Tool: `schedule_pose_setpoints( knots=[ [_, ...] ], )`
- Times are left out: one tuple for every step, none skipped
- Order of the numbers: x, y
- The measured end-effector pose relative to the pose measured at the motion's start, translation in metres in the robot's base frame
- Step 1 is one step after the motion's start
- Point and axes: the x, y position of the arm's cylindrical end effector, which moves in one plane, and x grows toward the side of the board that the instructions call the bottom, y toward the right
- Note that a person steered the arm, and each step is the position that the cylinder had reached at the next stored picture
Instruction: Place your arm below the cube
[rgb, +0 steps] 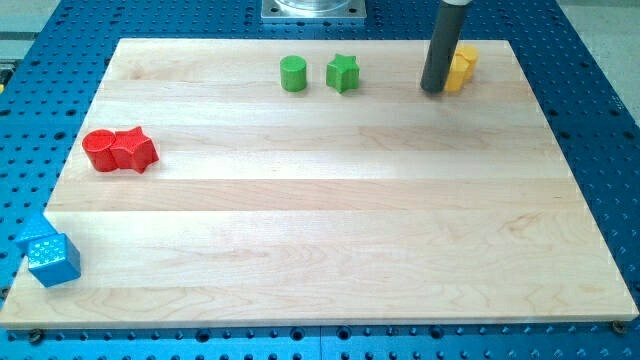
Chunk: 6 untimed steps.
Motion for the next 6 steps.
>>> schedule_pose_setpoints(
  knots=[
    [0.035,-0.066],
    [0.081,-0.147],
    [0.156,-0.191],
    [0.253,-0.216],
    [0.298,-0.327],
    [0.314,-0.419]
  ],
)
